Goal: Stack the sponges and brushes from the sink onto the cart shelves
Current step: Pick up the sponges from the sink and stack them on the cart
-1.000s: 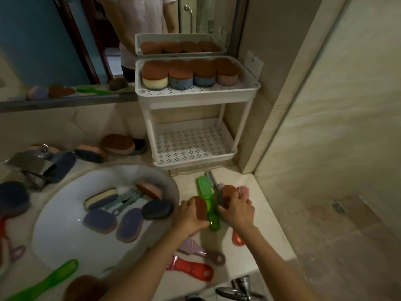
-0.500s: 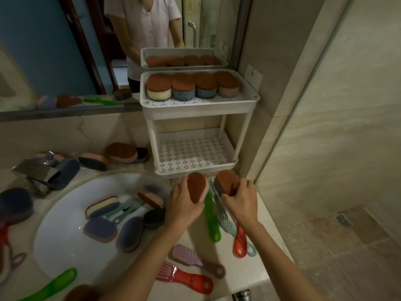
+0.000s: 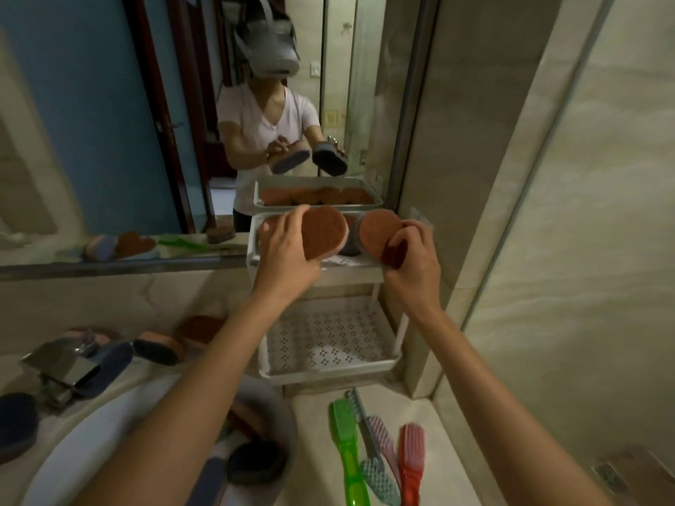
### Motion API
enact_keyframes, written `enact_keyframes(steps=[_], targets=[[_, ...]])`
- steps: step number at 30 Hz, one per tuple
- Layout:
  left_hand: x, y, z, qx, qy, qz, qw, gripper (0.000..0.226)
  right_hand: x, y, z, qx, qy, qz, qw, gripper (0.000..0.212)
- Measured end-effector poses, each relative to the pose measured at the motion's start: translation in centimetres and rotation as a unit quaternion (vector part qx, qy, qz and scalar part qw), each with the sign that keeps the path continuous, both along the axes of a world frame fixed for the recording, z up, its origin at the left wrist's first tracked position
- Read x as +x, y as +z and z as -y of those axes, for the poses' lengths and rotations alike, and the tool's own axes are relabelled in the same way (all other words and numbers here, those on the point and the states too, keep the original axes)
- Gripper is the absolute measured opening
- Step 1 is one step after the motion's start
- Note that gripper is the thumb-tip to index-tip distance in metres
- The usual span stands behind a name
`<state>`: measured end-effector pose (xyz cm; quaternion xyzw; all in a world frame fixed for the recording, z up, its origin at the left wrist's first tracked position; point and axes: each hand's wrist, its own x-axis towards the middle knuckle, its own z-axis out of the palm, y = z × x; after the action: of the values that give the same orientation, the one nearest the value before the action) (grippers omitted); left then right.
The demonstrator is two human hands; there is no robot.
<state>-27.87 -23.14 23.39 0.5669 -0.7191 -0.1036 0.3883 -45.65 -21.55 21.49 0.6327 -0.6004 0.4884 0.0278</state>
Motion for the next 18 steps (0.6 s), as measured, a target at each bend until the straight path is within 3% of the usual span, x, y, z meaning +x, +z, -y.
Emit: enact_keyframes(steps=[7,15,18], targets=[[0.9,0.0,3.3,0.115,-0.038,0.034,0.992,0.076,-1.2,1.1,3.7,0.080,0.088,-0.130,0.984,0.032],[1.0,-0.2,4.0,0.181,-0.090,0.127,0.971,0.053,-1.5,1.4,5.3,0.196,0.126,-0.103,0.967,0.031],[1.2,-0.8,3.3,0.195,-0.090,0.130,0.968,0.060,-1.5,1.0,5.1,0.233,0.125,-0.107,0.959,0.027]])
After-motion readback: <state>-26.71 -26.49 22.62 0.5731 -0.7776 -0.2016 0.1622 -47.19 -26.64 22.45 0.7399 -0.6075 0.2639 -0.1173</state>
